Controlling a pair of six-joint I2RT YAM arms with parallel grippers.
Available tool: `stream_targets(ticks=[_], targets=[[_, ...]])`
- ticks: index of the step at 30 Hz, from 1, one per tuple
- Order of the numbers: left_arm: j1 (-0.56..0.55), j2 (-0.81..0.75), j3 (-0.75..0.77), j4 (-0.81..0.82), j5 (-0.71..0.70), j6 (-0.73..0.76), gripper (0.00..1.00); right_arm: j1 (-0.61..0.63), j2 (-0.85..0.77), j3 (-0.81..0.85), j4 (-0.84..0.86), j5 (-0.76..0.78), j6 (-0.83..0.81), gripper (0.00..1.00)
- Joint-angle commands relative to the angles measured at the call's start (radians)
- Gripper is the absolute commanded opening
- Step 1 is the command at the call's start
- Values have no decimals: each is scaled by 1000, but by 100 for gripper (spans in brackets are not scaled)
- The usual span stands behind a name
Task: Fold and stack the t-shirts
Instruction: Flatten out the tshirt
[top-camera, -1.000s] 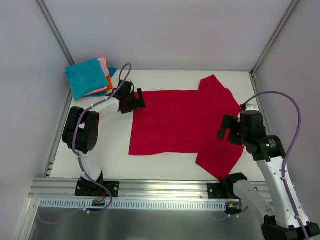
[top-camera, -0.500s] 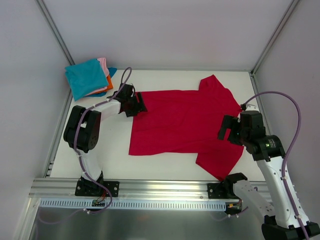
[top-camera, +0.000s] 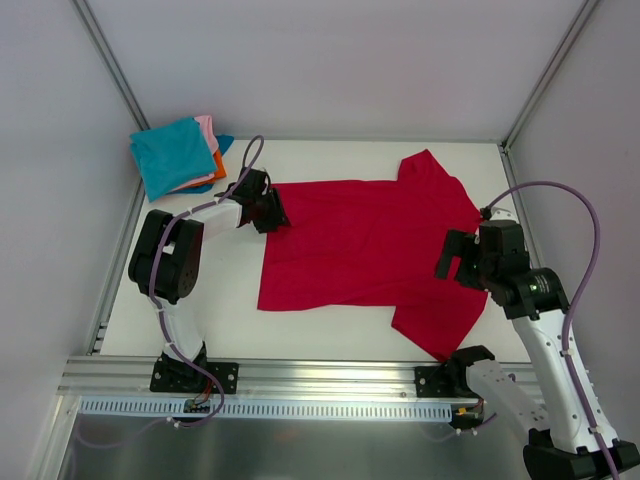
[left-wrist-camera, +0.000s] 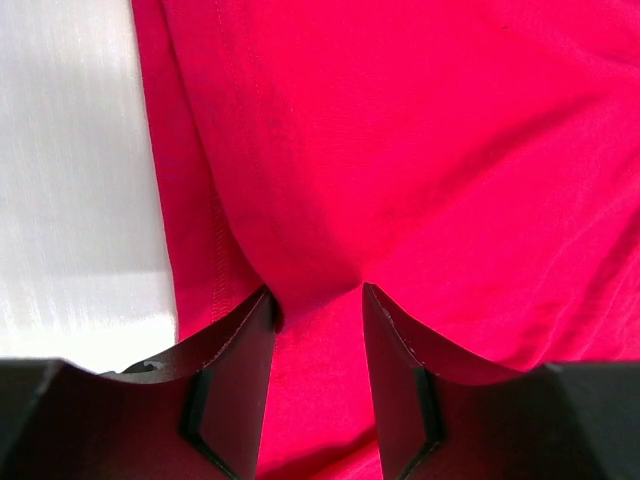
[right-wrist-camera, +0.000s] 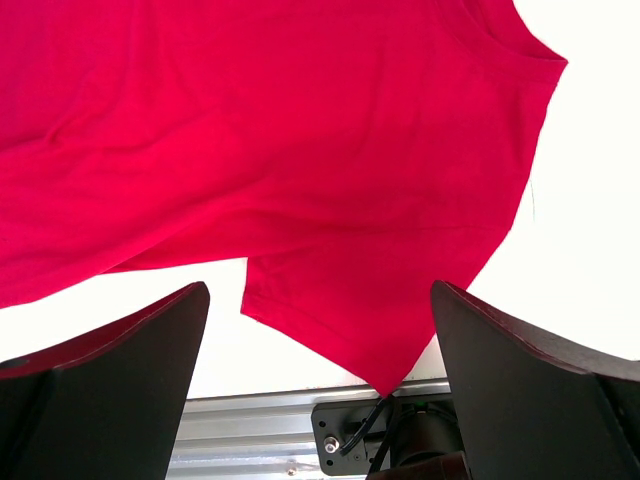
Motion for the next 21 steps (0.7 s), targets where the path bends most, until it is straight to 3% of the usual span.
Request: stream_targets(ticks=[1, 21], targets=[[1, -9, 16, -1, -16, 29, 40, -1, 5, 11, 8, 15, -16, 100], [15, -29, 29, -20, -87, 79, 39, -3, 16, -6, 16, -6, -10, 99]])
